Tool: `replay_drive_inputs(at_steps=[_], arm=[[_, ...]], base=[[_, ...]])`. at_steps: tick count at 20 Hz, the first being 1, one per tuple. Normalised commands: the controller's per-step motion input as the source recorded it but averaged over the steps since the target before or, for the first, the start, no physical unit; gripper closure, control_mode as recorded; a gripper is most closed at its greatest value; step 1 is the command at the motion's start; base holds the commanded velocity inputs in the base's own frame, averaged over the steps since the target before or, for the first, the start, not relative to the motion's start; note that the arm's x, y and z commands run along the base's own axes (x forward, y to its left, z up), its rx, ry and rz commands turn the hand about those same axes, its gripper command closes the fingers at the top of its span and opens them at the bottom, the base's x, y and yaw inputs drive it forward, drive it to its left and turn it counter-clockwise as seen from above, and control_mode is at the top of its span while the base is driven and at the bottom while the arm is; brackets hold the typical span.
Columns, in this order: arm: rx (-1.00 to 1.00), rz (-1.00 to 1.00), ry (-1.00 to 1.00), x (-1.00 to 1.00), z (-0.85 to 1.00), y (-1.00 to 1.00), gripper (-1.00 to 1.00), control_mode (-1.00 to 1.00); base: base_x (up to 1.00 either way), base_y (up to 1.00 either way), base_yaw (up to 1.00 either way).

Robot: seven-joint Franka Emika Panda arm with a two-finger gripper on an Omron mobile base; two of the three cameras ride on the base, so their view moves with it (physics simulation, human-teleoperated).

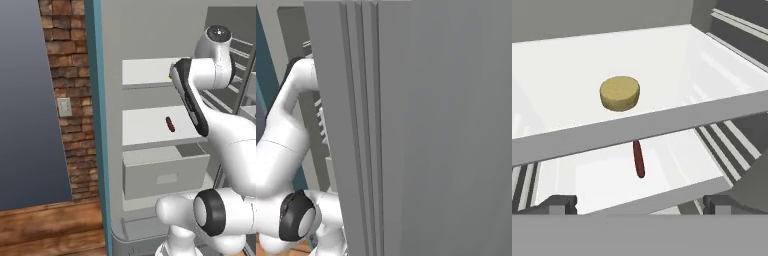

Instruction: Retrieve the sausage and cheese from the fridge and place them on the cutting board on the counter.

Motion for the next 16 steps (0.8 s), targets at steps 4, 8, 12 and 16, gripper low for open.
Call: replay_drive_inputs(at_steps=[4, 8, 12, 16], arm=[[0.0, 0.0, 0.04, 0.42, 0.0, 0.0, -1.0, -1.0], [0.0, 0.0, 0.11, 0.22, 0.0, 0.0, -1.0, -1.0], [0.0, 0.0, 0.07, 0.38, 0.0, 0.0, -1.0, -1.0], [-0.01, 0.0, 0.0, 0.54, 0.0, -0.06, -1.0, -1.0]], base=[[0.0, 0.0, 0.0], [0.0, 0.0, 0.0], [0.0, 0.0, 0.0], [0.0, 0.0, 0.0]])
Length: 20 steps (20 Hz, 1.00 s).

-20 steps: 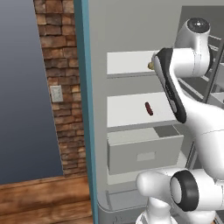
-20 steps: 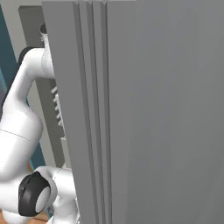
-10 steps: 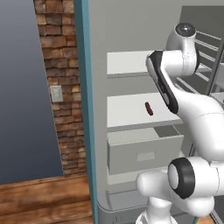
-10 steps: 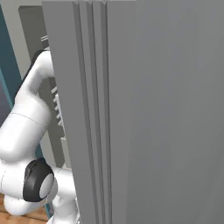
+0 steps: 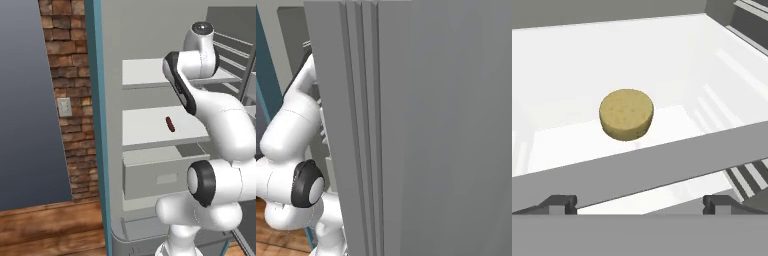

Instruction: Retrieve the sausage and cheese from the fridge and place them on the cutting board on the counter.

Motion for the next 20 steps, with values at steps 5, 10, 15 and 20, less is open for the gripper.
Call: replay_drive_inputs(at_steps=[5, 10, 15, 20], arm=[[0.0, -0.02, 0.04, 0.33, -0.01, -0.12, -1.0, -1.0], [0.0, -0.02, 0.08, 0.4, -0.15, -0.01, -1.0, -1.0], [0.0, -0.03, 0.05, 0.42, -0.12, 0.0, -1.0, -1.0], [0.0, -0.03, 0.03, 0.43, -0.15, 0.0, -1.0, -1.0]], base=[[0.0, 0.0, 0.0], [0.0, 0.0, 0.0], [0.0, 0.0, 0.0], [0.0, 0.0, 0.0]])
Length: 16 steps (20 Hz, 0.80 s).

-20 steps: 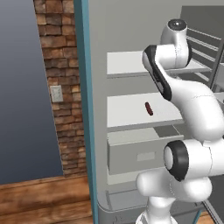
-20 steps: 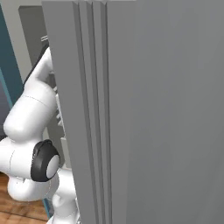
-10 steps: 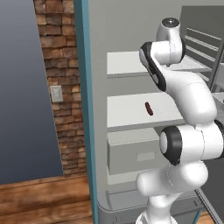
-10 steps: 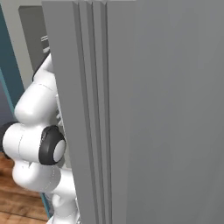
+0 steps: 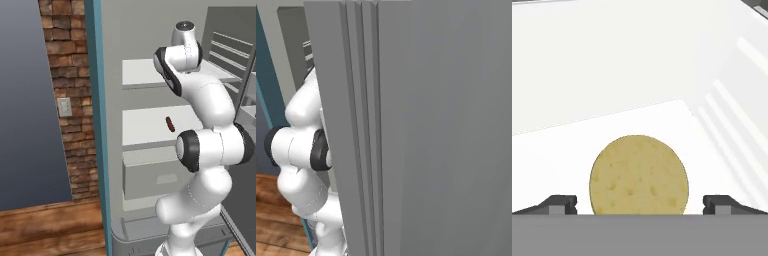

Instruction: Retrieve the sausage and cheese from the fridge and place them on the cutting board on the counter.

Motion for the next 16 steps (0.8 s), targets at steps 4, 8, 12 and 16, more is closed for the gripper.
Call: replay_drive_inputs(at_steps=[4, 8, 12, 16], arm=[[0.0, -0.04, 0.01, 0.19, -0.21, -0.07, -1.0, -1.0], [0.0, -0.05, 0.09, -0.04, -0.42, -0.09, -1.0, -1.0], [0.0, -0.03, 0.04, -0.01, -0.43, -0.01, -1.0, -1.0], [0.0, 0.0, 0.02, 0.0, -0.09, 0.0, 1.0, -1.0]], base=[[0.0, 0.0, 0.0], [0.0, 0.0, 0.0], [0.0, 0.0, 0.0], [0.0, 0.0, 0.0]])
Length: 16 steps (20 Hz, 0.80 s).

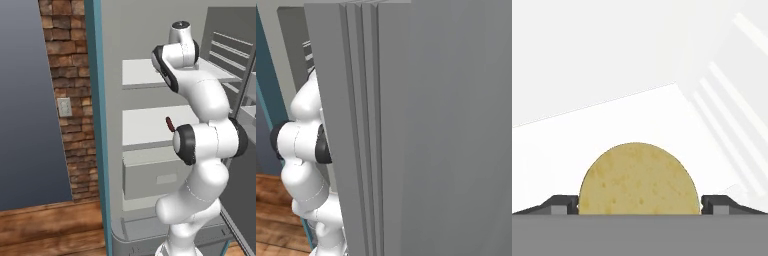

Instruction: Retrieve the sausage and cheese from the fridge and place them on the cutting board on the counter.

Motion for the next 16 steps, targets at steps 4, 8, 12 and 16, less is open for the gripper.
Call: replay_drive_inputs(at_steps=[4, 8, 12, 16], arm=[[0.0, 0.0, 0.0, 0.0, 0.0, 0.0, 1.0, -1.0], [0.0, 0.0, 0.0, 0.0, 0.0, 0.0, 1.0, -1.0], [0.0, 0.0, -0.03, -0.1, 0.0, 0.0, 1.0, -1.0], [0.0, 0.03, -0.18, -0.64, 0.06, 0.0, 1.0, -1.0]], base=[[0.0, 0.0, 0.0], [0.0, 0.0, 0.0], [0.0, 0.0, 0.0], [0.0, 0.0, 0.0]])
